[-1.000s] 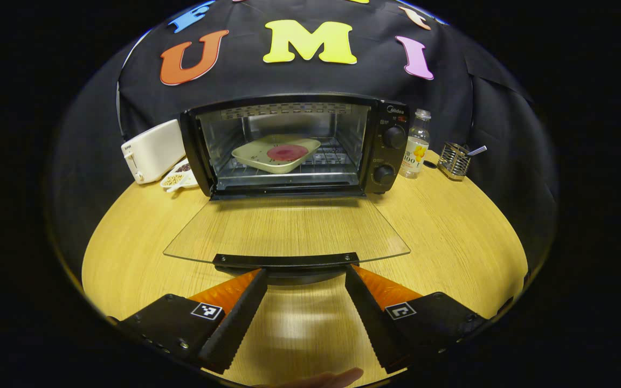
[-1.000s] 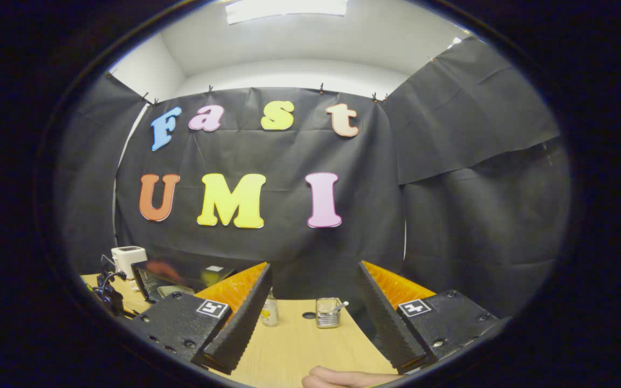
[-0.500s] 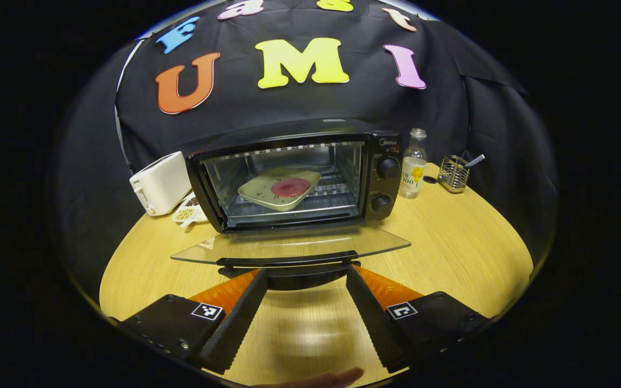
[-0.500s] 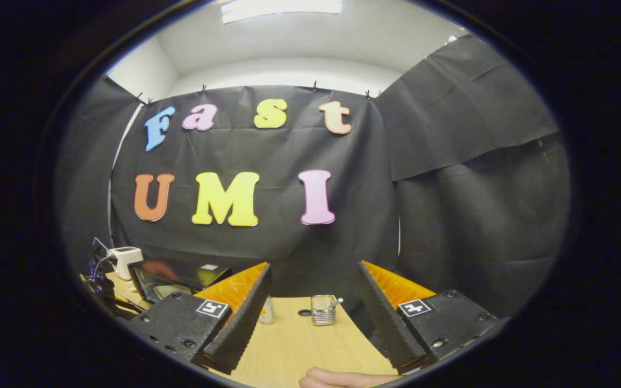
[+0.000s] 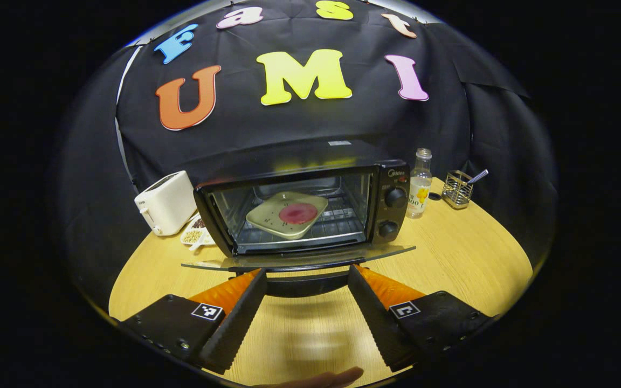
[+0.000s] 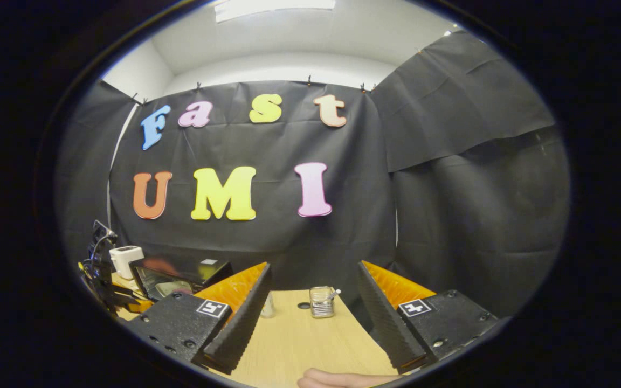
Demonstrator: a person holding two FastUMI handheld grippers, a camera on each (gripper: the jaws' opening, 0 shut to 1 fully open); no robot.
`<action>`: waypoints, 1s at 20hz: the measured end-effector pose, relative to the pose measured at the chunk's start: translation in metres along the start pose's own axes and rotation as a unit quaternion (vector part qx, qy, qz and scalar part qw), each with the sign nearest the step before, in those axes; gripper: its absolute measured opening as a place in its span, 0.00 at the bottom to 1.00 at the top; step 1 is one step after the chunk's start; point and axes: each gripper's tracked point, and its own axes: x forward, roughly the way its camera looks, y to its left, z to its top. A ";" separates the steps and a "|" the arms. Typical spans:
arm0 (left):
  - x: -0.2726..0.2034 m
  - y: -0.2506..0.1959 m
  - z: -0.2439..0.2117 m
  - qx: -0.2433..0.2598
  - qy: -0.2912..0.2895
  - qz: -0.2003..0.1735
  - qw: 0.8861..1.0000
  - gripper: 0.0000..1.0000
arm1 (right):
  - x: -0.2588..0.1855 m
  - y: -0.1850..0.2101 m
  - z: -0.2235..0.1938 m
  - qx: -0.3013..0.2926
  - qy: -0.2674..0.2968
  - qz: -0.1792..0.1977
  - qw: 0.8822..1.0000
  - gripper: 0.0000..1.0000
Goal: Open the electric oven with the left hand, put the food in, and close the electric oven.
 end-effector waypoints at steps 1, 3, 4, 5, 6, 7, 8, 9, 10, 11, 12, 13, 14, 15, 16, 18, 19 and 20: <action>0.003 0.001 0.007 0.000 -0.005 0.000 1.000 0.96 | -0.003 -0.001 0.000 0.001 0.002 -0.001 1.000 0.96; 0.008 0.002 0.022 -0.001 -0.017 -0.002 1.000 0.96 | -0.012 -0.001 0.001 0.006 0.006 0.000 1.000 1.00; 0.012 0.004 0.030 -0.003 -0.025 -0.002 1.000 0.96 | -0.019 -0.002 0.002 0.010 0.007 0.002 1.000 0.96; 0.017 0.004 0.037 -0.003 -0.032 -0.001 0.999 0.98 | -0.026 -0.002 0.005 0.014 0.006 0.003 1.000 0.96; 0.022 0.005 0.046 -0.002 -0.041 -0.001 0.999 0.98 | -0.031 -0.004 0.005 0.017 0.005 0.002 1.000 0.96; 0.027 0.006 0.054 0.001 -0.047 -0.001 0.999 0.98 | -0.037 -0.004 0.006 0.018 0.005 0.001 1.000 0.96; 0.032 0.008 0.059 0.004 -0.052 0.001 0.999 0.98 | -0.043 -0.003 0.005 0.019 0.007 0.002 1.000 0.96; 0.036 0.010 0.064 0.003 -0.052 0.005 0.999 0.98 | -0.049 -0.001 0.004 0.021 0.012 0.005 1.000 1.00; 0.038 0.011 0.067 -0.002 -0.055 0.004 0.998 0.96 | -0.054 0.002 0.003 0.024 0.016 0.009 1.000 1.00; 0.038 0.009 0.071 -0.008 -0.062 -0.001 0.998 0.96 | -0.060 0.004 0.002 0.026 0.022 0.011 0.999 0.96; 0.035 0.008 0.073 -0.011 -0.067 -0.005 0.998 0.96 | -0.065 0.004 0.000 0.026 0.027 0.013 0.999 0.96; 0.029 0.010 0.072 -0.011 -0.067 -0.003 0.998 0.96 | -0.070 0.005 0.000 0.027 0.031 0.014 0.999 0.96; 0.022 0.013 0.070 -0.012 -0.068 0.001 0.998 0.96 | -0.076 0.005 -0.001 0.027 0.034 0.015 0.999 0.96; 0.012 0.013 0.070 -0.015 -0.073 0.005 0.997 0.96 | -0.082 0.006 0.000 0.026 0.037 0.017 0.999 0.96; 0.003 0.010 0.070 -0.017 -0.080 0.005 0.997 0.96 | -0.089 0.007 -0.001 0.026 0.041 0.019 0.999 0.96; -0.022 0.005 0.066 -0.016 -0.091 0.004 0.996 0.96 | -0.102 0.008 0.003 0.028 0.039 0.024 0.999 0.96; -0.036 0.006 0.065 -0.016 -0.100 0.011 0.995 0.96 | -0.107 0.008 0.006 0.028 0.036 0.025 0.999 0.96; -0.050 0.006 0.065 -0.018 -0.110 0.016 0.994 0.96 | -0.113 0.007 0.007 0.028 0.033 0.025 0.999 0.96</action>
